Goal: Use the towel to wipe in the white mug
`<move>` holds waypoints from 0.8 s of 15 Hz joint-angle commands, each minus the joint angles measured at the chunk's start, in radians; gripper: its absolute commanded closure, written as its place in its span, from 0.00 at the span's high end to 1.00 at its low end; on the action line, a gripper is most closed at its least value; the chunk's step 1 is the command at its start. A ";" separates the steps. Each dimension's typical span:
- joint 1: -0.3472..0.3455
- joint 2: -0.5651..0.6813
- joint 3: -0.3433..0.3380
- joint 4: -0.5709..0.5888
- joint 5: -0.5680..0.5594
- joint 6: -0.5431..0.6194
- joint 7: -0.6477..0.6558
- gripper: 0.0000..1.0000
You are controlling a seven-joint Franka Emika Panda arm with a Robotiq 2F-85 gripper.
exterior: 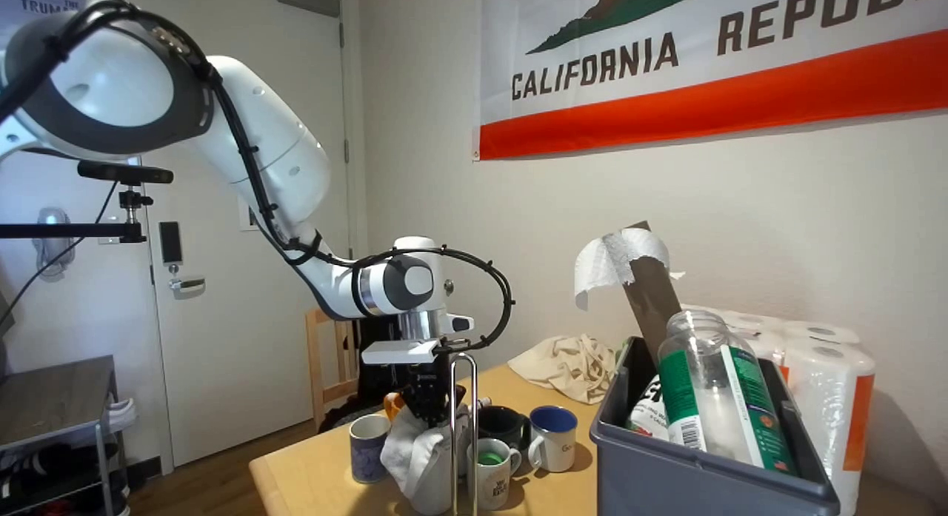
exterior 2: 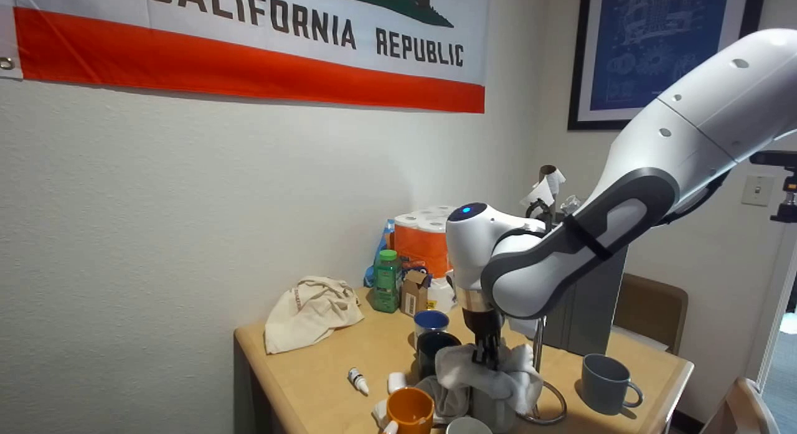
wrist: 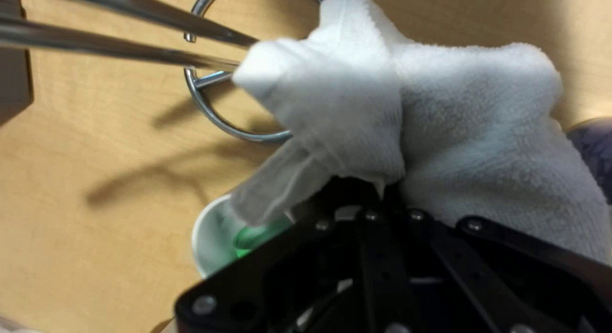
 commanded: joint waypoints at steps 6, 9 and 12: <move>-0.065 -0.046 0.060 0.104 0.128 -0.066 -0.205 0.01; -0.073 -0.053 0.060 0.169 0.131 -0.074 -0.238 0.01; -0.070 -0.071 0.042 0.220 0.101 -0.063 -0.227 0.01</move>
